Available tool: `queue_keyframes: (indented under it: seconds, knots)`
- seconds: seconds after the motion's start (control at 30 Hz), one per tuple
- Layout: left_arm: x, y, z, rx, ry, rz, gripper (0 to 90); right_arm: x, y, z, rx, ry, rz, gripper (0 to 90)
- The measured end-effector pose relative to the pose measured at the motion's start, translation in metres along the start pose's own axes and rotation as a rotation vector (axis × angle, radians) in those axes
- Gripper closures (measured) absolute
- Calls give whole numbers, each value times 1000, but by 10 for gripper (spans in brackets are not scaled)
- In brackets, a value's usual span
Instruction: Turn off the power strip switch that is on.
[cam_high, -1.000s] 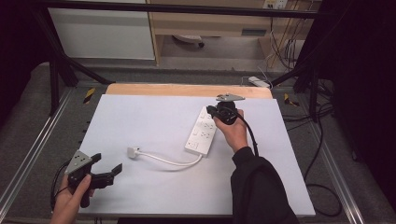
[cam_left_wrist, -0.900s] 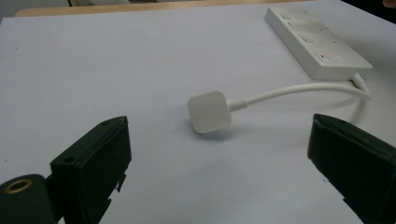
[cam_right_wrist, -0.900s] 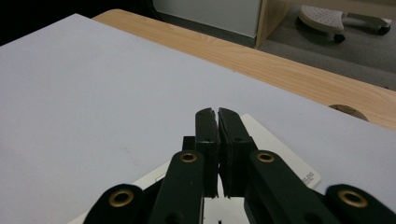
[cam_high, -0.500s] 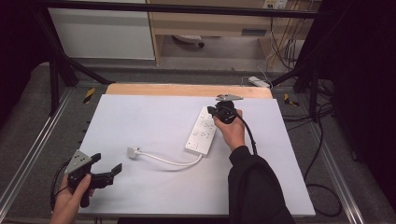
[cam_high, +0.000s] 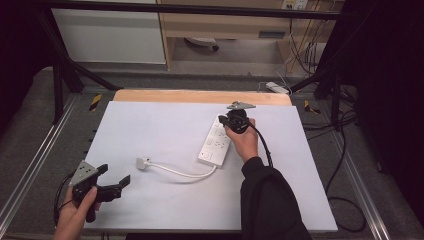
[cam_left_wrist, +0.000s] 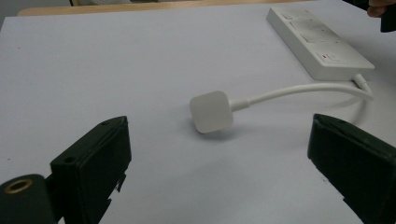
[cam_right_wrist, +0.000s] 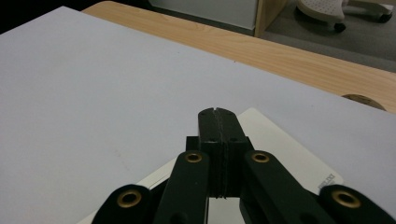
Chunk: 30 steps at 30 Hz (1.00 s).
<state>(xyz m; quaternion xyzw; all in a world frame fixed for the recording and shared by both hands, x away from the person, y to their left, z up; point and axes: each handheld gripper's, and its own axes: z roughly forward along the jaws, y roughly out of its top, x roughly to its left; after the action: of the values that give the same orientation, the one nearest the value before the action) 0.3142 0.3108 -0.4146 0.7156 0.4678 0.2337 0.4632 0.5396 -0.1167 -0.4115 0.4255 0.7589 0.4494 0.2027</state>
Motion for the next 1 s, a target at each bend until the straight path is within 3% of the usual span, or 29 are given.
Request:
queue_keyframes:
  seconds: [1.0]
  knots:
    - [0,0,0,2,-3,3,61,8,-9,17,31,-9,0,900]
